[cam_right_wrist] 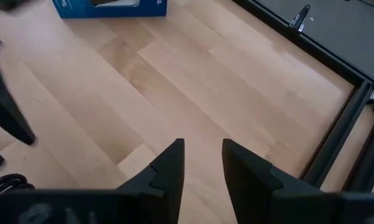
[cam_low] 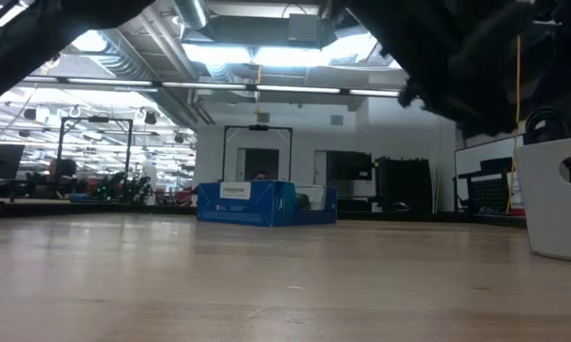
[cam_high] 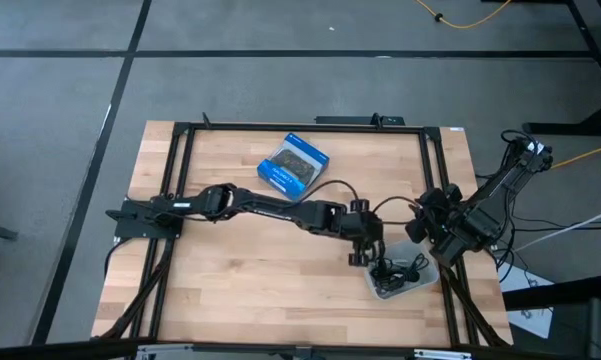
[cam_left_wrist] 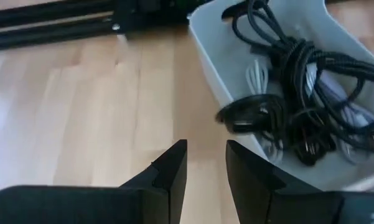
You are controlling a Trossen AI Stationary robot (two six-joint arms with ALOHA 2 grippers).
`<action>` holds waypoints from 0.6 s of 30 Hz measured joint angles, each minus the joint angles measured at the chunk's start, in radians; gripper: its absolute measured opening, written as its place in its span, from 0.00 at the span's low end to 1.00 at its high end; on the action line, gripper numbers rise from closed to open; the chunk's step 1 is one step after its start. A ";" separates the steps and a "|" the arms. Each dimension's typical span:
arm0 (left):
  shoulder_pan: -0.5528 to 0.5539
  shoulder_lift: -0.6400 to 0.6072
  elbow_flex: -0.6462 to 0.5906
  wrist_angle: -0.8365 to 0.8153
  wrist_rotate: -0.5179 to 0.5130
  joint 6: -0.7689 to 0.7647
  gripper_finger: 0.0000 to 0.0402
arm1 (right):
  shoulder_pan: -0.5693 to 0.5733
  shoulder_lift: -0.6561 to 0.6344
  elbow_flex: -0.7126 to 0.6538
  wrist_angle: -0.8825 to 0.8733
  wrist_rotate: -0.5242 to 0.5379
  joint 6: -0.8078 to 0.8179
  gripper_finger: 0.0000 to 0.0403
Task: Pick and place USB-C Cables
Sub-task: Put the black charger cable into the gray bin
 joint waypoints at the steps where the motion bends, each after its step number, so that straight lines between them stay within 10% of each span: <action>1: 0.003 0.007 0.000 0.011 0.017 -0.001 0.26 | 0.000 0.000 0.000 0.000 0.004 0.000 0.28; 11: -0.016 0.060 0.000 0.367 0.159 -0.032 0.26 | -0.001 0.000 0.000 0.000 0.129 0.002 0.28; 18: -0.048 0.023 0.001 0.298 0.120 -0.008 0.26 | -0.001 0.000 0.000 -0.001 0.129 0.001 0.28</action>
